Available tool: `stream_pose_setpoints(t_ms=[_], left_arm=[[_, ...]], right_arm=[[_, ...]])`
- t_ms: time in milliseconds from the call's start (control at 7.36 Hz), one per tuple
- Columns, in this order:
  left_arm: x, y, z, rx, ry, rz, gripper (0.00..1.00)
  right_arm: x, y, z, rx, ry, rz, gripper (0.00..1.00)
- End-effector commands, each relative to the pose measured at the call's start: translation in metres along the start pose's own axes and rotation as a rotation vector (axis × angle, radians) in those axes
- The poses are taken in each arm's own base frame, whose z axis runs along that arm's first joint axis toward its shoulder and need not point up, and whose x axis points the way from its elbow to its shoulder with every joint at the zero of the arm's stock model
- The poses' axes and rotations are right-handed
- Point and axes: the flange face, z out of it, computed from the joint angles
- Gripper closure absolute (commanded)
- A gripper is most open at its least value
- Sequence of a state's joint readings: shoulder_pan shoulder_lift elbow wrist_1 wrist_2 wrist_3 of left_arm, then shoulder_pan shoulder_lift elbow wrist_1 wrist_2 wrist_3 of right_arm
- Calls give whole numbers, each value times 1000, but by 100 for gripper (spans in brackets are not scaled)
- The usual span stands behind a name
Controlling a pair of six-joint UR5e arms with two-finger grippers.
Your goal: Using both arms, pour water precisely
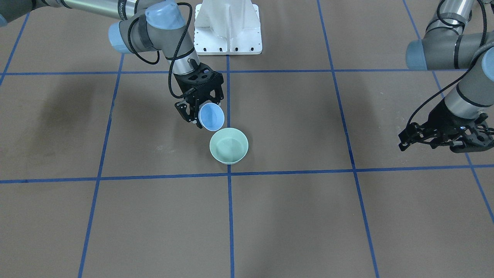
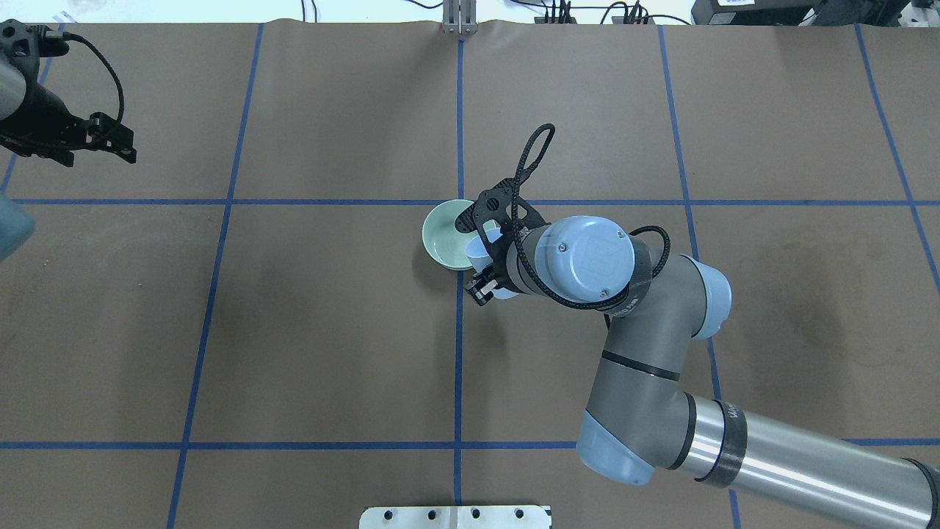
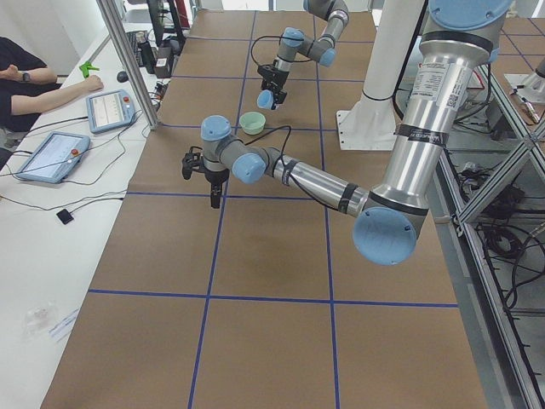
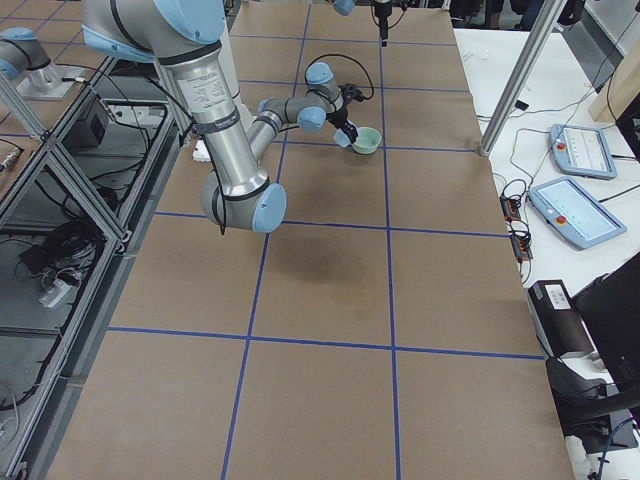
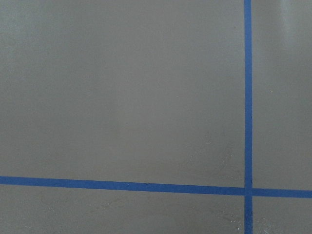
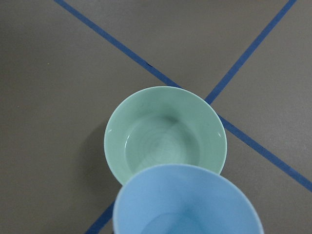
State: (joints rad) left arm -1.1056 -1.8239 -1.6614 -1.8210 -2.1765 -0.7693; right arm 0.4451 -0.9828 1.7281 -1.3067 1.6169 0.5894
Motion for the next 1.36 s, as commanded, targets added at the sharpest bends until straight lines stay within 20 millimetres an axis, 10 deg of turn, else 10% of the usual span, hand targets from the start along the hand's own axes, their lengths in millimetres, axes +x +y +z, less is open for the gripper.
stream_pose_setpoints(t_ms=[0, 1224], left_arm=[[-2, 1, 1, -2, -4, 1, 0], [-9, -4, 15, -20, -18, -9, 0]], right_arm=[[-3, -12, -2, -56, 0, 6, 100], [-3, -78, 27, -338, 7, 13, 100]])
